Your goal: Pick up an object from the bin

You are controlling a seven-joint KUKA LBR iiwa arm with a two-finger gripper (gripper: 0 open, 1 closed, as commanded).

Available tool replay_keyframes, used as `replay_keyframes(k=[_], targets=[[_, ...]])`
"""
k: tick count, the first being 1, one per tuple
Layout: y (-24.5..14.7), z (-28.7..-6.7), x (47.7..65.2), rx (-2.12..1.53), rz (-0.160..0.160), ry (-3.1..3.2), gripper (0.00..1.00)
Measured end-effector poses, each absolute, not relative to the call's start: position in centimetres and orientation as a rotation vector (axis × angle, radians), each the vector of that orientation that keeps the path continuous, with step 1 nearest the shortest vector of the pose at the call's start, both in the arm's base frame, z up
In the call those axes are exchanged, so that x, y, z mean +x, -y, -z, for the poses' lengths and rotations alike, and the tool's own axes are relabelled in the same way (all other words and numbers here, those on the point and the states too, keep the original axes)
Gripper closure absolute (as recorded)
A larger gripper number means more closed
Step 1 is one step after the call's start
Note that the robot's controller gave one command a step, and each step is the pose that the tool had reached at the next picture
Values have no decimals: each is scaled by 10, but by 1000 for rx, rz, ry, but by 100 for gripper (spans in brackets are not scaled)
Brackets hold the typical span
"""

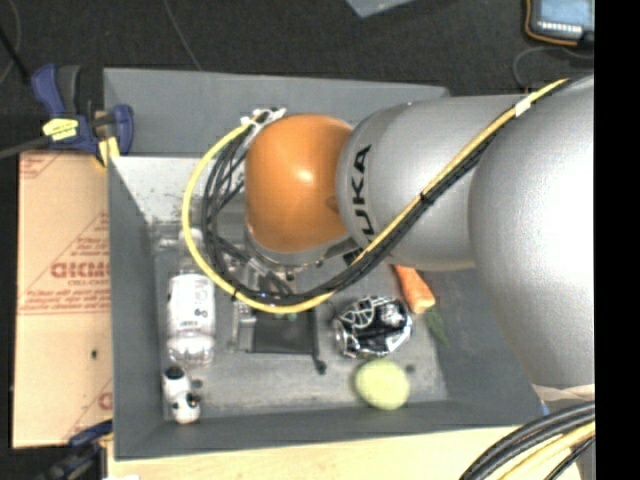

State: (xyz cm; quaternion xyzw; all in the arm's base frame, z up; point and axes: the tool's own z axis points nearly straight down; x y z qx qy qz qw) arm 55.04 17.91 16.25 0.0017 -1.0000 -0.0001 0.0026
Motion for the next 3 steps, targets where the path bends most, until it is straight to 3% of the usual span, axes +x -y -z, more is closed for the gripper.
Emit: replay_keyframes(k=[1, 2, 3], targets=[[-178, -167, 552, 0, 2, 3144, 0], [-160, -198, 554, -2, -1, 3131, 0], [-114, -211, 555, 94, 6, 3158, 0]])
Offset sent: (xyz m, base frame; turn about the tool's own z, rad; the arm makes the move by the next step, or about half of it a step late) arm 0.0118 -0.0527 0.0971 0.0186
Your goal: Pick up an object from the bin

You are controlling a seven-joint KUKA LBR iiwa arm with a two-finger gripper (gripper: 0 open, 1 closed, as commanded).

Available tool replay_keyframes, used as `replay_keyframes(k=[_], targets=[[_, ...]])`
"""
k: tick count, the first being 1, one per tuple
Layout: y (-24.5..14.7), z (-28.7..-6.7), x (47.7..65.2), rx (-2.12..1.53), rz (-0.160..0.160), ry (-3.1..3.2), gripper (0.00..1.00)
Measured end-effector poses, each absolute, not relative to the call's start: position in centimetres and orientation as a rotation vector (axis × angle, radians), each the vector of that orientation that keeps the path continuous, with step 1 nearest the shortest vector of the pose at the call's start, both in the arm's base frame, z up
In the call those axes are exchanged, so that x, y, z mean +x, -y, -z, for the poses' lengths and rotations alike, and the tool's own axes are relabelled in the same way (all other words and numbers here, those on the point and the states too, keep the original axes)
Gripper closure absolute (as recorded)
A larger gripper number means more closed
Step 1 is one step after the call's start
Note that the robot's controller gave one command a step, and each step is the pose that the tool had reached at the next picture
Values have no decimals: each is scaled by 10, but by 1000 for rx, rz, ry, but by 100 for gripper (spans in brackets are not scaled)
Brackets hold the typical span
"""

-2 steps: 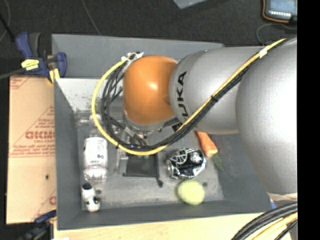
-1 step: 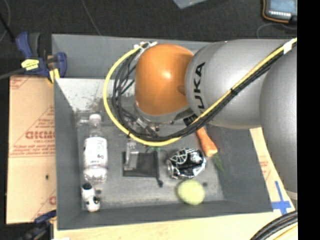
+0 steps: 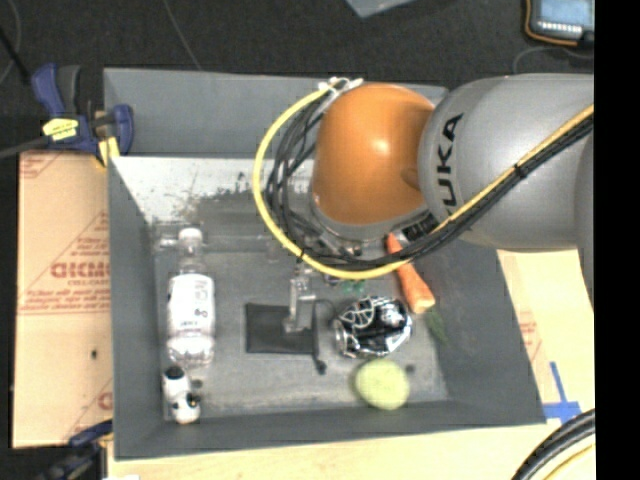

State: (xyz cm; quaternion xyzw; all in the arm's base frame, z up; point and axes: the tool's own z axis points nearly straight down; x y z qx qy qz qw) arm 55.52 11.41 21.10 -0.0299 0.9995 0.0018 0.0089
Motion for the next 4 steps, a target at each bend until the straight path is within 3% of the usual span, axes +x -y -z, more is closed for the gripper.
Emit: replay_keyframes(k=[1, 2, 3, 4], targets=[[-92, -159, 564, -177, 5, -3130, 0], [-103, -120, 565, -143, -3, -3140, 0], [-79, -112, 555, -301, 1, -3121, 0], [-61, -89, 574, -573, 0, -3082, 0]])
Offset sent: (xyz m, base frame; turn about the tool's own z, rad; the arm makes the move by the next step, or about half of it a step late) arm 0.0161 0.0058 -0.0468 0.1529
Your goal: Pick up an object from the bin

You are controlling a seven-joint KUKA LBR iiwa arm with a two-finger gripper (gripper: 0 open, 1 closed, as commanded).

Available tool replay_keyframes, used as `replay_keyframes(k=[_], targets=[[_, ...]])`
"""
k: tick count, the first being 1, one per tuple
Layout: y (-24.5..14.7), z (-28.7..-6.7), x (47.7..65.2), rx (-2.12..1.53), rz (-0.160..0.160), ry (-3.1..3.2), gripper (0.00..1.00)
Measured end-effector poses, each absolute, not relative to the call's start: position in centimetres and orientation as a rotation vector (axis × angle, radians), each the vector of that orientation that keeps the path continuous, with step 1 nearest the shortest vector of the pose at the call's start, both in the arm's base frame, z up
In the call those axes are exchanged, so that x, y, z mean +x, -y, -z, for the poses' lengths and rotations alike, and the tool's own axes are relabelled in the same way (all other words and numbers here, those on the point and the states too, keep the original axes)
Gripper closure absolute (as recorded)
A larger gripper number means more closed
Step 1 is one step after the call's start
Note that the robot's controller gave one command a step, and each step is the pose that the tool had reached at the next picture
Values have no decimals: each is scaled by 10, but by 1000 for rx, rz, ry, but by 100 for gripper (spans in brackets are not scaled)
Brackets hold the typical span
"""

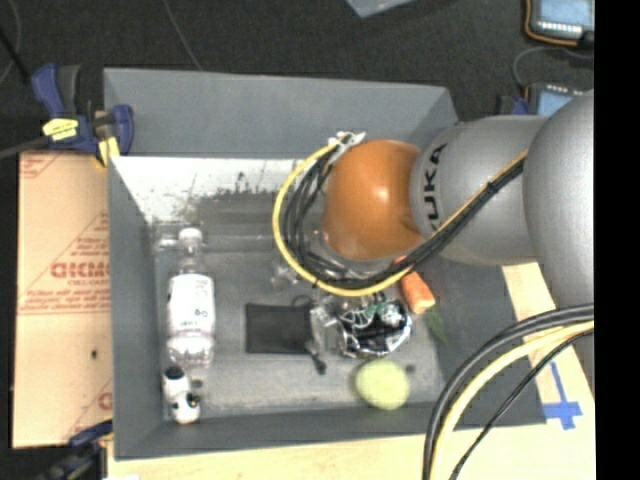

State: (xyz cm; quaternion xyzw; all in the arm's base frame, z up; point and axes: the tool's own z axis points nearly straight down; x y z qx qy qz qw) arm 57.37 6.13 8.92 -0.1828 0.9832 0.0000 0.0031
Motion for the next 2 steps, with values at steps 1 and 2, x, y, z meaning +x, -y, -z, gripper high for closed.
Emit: replay_keyframes(k=[1, 2], targets=[[-69, -75, 578, -385, -1, -3110, 100], [-69, -75, 578, -384, -1, -3110, 100]])
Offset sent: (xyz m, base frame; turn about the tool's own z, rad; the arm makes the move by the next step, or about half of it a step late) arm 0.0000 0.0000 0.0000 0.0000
